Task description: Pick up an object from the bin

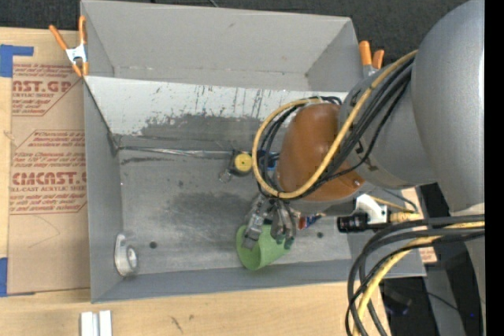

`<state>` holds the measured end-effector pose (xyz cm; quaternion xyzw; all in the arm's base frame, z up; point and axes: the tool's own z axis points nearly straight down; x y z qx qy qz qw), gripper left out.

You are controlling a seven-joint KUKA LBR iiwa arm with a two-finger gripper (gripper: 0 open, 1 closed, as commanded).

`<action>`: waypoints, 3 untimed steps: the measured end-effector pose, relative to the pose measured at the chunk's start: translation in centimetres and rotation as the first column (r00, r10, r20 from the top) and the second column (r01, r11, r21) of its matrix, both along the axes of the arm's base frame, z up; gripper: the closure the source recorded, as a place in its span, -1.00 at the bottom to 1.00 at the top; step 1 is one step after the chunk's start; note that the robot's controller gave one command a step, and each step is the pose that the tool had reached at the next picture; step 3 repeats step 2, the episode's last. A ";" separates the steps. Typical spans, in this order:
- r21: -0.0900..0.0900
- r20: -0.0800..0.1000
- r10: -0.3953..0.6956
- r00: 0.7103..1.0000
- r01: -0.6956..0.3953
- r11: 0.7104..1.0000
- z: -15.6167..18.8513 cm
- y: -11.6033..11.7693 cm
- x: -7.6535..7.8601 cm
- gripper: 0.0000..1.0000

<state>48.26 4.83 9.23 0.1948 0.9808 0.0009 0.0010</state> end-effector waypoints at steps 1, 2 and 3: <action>-0.001 0.001 0.025 1.000 -0.025 1.000 4.4 0.0 0.6 1.00; 0.000 0.006 0.023 1.000 -0.023 1.000 12.9 0.2 1.8 1.00; 0.000 0.006 0.023 1.000 -0.023 1.000 12.9 0.2 1.8 1.00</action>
Offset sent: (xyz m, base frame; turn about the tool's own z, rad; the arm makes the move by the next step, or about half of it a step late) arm 0.0050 0.0000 0.0419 -0.0242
